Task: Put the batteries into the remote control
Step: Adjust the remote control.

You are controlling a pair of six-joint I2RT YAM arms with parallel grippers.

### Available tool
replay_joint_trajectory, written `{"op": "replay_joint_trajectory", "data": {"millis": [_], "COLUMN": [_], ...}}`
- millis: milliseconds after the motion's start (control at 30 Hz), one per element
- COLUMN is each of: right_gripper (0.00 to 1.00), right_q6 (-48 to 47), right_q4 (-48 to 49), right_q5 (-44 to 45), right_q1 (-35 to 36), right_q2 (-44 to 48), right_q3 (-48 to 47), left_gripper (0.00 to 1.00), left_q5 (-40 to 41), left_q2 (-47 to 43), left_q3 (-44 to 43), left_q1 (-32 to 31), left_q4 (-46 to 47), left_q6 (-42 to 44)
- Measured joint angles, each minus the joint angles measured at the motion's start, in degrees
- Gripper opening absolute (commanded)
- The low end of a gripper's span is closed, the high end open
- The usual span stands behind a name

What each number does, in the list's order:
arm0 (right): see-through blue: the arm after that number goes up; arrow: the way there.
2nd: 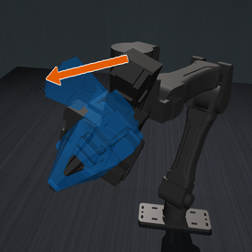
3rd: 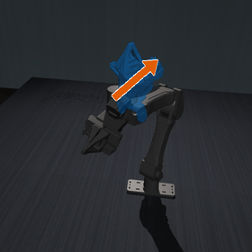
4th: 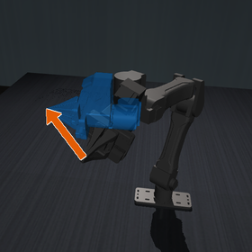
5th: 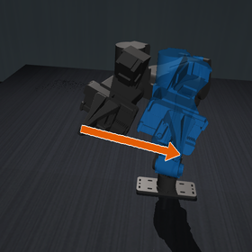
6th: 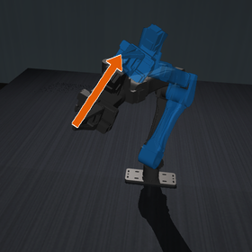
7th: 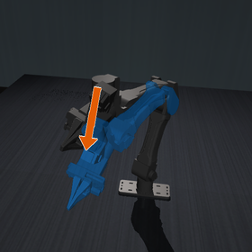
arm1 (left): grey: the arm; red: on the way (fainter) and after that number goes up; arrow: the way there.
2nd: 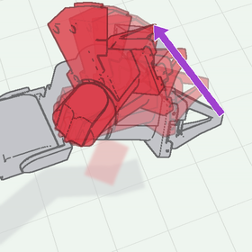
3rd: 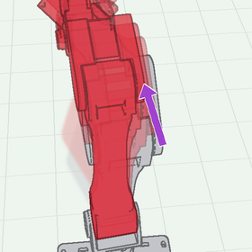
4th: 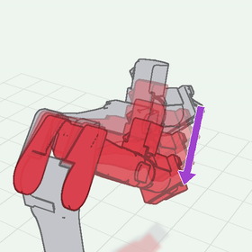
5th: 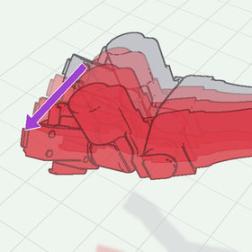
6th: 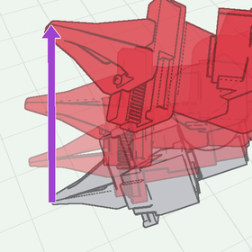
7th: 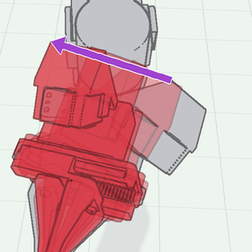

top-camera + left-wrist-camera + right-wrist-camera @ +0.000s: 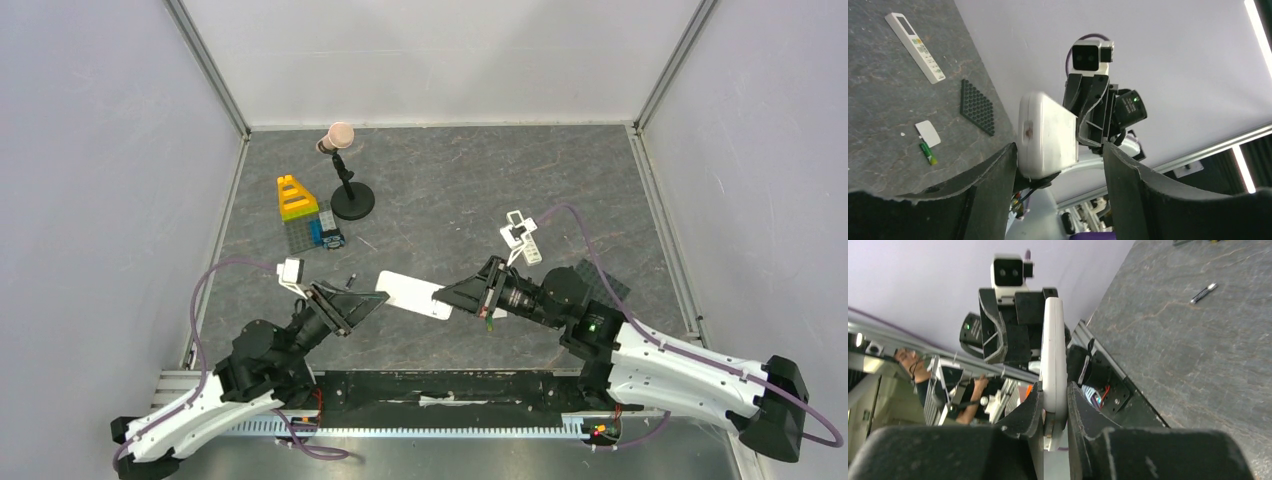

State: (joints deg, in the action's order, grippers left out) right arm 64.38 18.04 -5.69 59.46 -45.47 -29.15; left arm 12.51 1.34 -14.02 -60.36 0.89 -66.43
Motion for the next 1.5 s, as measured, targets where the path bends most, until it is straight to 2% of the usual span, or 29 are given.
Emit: {"op": "replay_joint_trajectory", "data": {"millis": [167, 300, 400, 500, 633, 700, 800, 833, 900, 1000, 1300, 1400, 1500], "right_gripper": [0.00, 0.01, 0.01, 0.01, 0.06, 0.16, 0.32, 0.41, 0.54, 0.65, 0.64, 0.55, 0.40], "right_q6": [-2.3, -3.8, -5.0, -5.8, -6.6, -7.0, -7.6, -7.7, -8.4, -9.0, -9.6, -9.8, -10.7], "right_q4": [-4.0, -6.3, -8.1, -9.4, -10.2, -10.9, -13.5, -14.7, -17.5, -22.1, -36.2, -38.6, -41.0], "right_q5": [-6.8, -11.2, -12.7, -14.4, -15.6, -16.1, -15.8, -15.5, -13.0, -7.8, 10.5, 13.9, 16.5], "right_q1": [-0.5, -1.2, -1.7, -2.5, -3.2, -3.7, -4.8, -5.1, -5.3, -5.6, -7.0, -7.1, -7.1], "right_q2": [-0.1, -1.0, -1.2, -0.6, -0.3, -0.2, 0.4, 0.5, 0.2, -1.2, 2.2, 2.6, 1.0], "right_q3": [-1.9, -3.0, -3.6, -3.7, -3.9, -3.9, -4.0, -4.0, -4.2, -4.4, -4.7, -5.3, -5.8], "left_gripper": [0.62, 0.51, 0.42, 0.37, 0.15, 0.02, 0.02, 0.02, 0.02, 0.02, 0.02, 0.02, 0.02], "left_q5": [-5.4, -10.2, -12.6, -13.9, -15.6, -16.2, -17.6, -18.1, -20.3, -24.9, -36.4, -40.5, -44.8], "left_q2": [4.1, 10.7, 13.0, 13.2, 13.4, 14.2, 16.4, 17.4, 19.9, 23.8, 34.8, 40.2, 45.1], "left_q3": [-4.7, -7.6, -7.9, -7.9, -6.5, -5.2, -2.8, -2.0, -0.6, 1.7, 7.4, 7.6, 7.8], "left_q1": [0.0, 0.0, 0.0, 0.3, 0.5, 0.9, 1.9, 2.2, 2.8, 4.5, 20.2, 24.0, 27.0], "left_q4": [-5.1, -7.9, -8.8, -8.2, -4.8, -2.3, 2.6, 4.1, 8.0, 12.8, 27.2, 32.4, 37.6], "left_q6": [5.4, 9.0, 10.1, 10.0, 9.7, 9.0, 7.2, 6.6, 5.2, 3.0, -2.3, -3.2, -3.8]}}
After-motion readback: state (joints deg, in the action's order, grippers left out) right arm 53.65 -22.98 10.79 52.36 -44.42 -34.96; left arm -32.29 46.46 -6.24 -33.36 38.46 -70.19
